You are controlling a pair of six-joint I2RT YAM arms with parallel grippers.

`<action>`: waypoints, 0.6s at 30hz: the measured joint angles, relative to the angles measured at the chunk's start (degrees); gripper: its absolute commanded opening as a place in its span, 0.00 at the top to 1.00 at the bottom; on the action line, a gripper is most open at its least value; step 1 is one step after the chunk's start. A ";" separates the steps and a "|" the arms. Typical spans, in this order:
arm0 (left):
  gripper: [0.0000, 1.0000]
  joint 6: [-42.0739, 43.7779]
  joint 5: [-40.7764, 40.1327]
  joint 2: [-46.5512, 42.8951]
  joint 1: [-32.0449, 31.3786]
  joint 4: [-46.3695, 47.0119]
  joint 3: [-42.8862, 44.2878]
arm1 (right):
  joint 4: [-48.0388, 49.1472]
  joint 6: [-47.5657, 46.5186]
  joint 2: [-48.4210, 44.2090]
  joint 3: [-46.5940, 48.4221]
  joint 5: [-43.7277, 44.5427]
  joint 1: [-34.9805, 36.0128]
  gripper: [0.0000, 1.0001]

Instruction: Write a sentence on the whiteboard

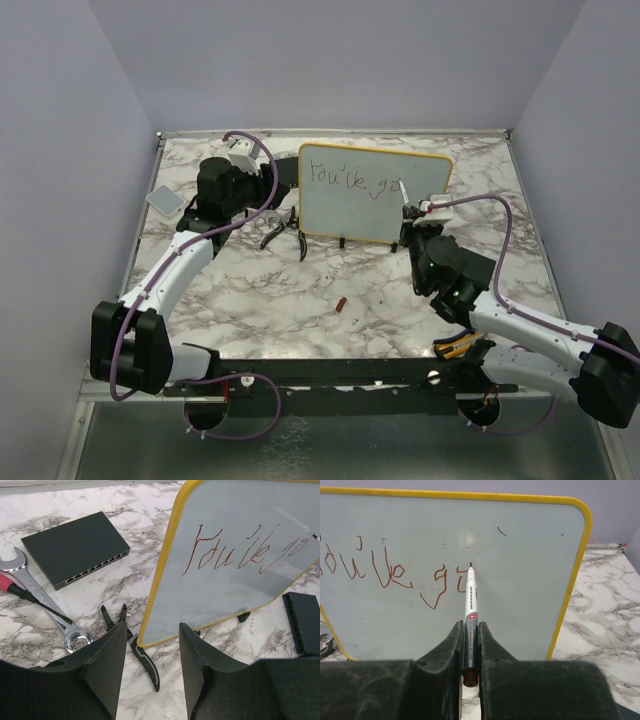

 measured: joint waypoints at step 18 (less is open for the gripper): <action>0.52 0.00 0.00 -0.33 0.00 0.00 0.00 | 0.92 -1.95 0.68 -0.44 5.31 -0.28 1.00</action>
